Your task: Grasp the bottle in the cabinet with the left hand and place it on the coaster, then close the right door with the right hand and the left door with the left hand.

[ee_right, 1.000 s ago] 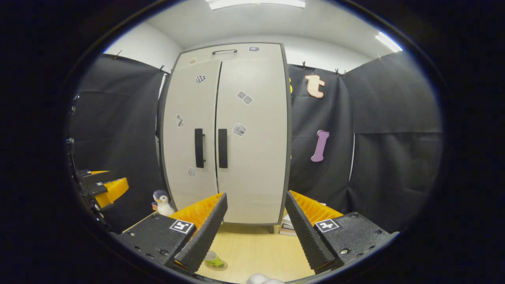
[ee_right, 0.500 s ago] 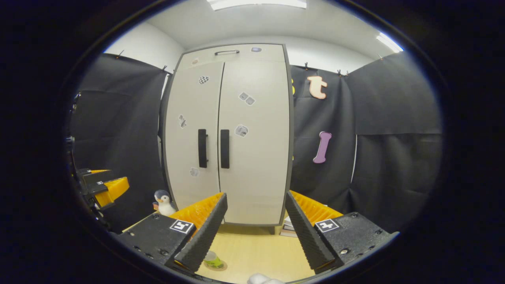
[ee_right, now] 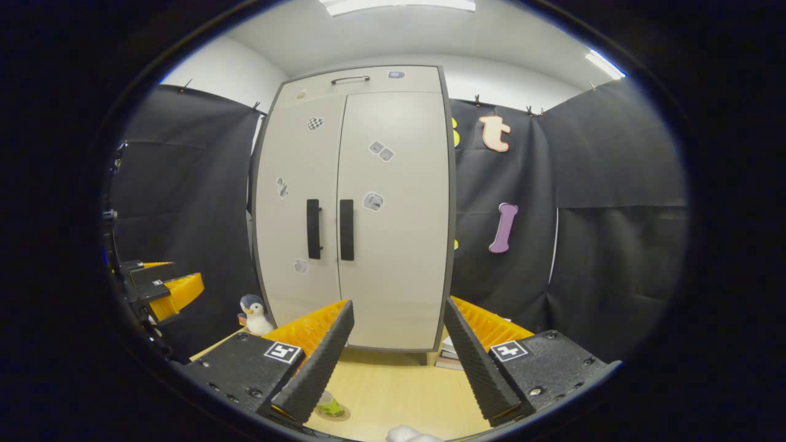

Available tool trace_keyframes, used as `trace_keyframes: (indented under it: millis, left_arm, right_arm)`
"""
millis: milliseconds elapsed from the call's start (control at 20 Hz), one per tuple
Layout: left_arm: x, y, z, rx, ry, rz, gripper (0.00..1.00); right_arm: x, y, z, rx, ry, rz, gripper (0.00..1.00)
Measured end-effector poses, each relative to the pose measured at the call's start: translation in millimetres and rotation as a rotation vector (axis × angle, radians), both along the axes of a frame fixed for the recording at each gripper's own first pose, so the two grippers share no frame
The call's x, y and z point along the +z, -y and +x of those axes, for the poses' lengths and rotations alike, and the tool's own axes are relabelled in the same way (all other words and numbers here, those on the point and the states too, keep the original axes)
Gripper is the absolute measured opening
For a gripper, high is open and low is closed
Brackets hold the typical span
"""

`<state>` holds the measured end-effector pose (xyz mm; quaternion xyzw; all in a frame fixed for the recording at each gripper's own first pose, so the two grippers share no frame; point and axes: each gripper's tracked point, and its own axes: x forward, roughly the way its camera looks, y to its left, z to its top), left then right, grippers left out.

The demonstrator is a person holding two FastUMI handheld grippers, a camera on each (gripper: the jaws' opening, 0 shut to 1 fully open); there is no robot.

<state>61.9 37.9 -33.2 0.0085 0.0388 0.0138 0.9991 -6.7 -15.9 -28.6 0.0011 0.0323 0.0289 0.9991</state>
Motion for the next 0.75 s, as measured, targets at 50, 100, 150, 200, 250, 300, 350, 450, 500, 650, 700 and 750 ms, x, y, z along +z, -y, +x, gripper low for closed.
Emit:
trace_keyframes:
  millis: [50,100,150,200,250,300,350,450,500,650,700,750]
  left_arm:
    - [0,0,0,0.001,-0.002,0.002,0.96]
    - [-1,1,1,0.002,-0.003,0.003,0.96]
    - [-1,2,1,0.003,-0.006,0.004,0.96]
    - [-2,3,1,0.004,-0.01,0.005,0.96]
    - [-2,4,2,0.006,-0.012,0.007,0.96]
    - [-3,5,2,0.006,-0.016,0.009,0.96]
    - [-3,6,2,0.009,-0.018,0.012,0.96]
    - [-3,7,4,0.017,-0.019,0.02,0.96]
    - [-3,8,5,0.021,-0.021,0.023,0.96]
    - [-2,9,6,0.041,-0.026,0.026,0.96]
    - [-1,9,7,0.047,-0.021,0.027,0.96]
    - [-1,8,9,0.055,-0.018,0.033,0.96]
  right_arm:
    - [0,2,1,0.0,-0.002,0.001,0.97]
    - [-1,5,2,0.001,-0.003,0.003,0.97]
    - [-3,7,4,0.002,-0.004,0.005,0.97]
    - [-4,10,6,0.003,-0.005,0.007,0.97]
    - [-5,14,8,0.003,-0.009,0.008,0.97]
    - [-6,17,10,0.004,-0.013,0.009,0.97]
    - [-7,22,12,0.005,-0.014,0.014,0.97]
    - [-7,30,17,0.012,-0.014,0.022,0.97]
    - [-6,34,20,0.014,-0.014,0.024,0.97]
    - [-3,45,30,0.03,-0.019,0.03,0.97]
    - [0,48,34,0.037,-0.013,0.033,0.97]
    - [2,51,37,0.04,-0.009,0.033,0.98]
